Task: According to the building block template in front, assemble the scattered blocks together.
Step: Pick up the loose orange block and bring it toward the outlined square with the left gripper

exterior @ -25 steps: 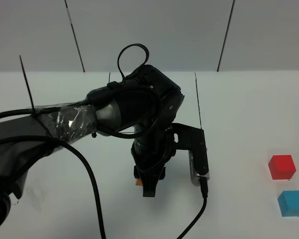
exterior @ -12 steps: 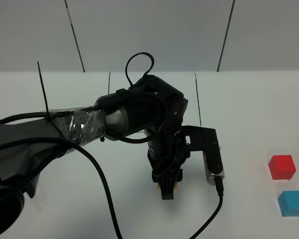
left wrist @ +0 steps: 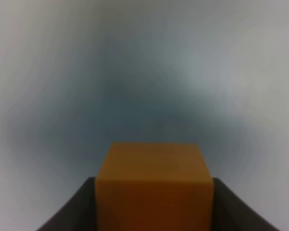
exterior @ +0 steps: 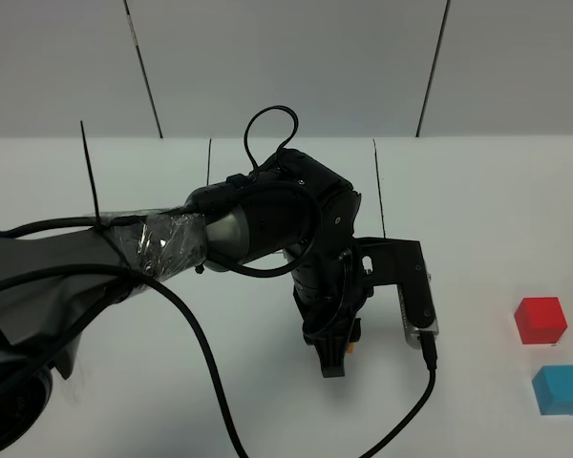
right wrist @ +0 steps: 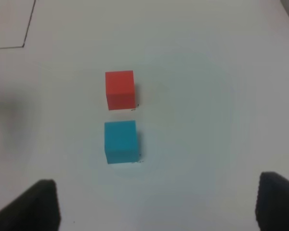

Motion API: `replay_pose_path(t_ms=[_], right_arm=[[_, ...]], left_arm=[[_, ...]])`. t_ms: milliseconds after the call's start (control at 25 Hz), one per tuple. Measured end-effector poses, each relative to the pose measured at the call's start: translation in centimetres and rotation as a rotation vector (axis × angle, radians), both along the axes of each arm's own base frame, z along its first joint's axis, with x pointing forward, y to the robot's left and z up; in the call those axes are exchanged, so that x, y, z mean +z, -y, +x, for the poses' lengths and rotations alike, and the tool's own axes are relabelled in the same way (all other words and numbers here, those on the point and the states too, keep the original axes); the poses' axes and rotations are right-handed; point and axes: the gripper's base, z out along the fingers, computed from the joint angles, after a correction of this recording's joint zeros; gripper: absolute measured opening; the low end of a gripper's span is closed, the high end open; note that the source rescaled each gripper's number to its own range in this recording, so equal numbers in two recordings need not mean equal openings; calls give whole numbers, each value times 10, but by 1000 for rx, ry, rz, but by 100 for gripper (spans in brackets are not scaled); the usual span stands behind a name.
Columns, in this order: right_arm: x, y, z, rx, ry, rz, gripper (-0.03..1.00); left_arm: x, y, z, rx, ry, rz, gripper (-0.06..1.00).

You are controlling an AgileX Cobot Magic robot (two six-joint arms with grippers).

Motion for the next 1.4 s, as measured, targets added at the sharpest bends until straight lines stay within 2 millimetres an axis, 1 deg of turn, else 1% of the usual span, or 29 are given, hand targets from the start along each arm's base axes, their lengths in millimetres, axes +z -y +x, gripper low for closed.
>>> replay_pose_path(t_ms=[200,560,720,1400], right_arm=[[0,0,0,0,0,0,87],[0,0,0,0,0,1,87],[0,0,0,0,0,1,87],[0,0,0,0,0,1,87]], left_arm=[[-5,1,1,0,-1,-2,0],[-31,3,2,0,-38,33,0],[-37,3,3,0,-42,38,0],[-39,5,4,-8,-30,27,0]])
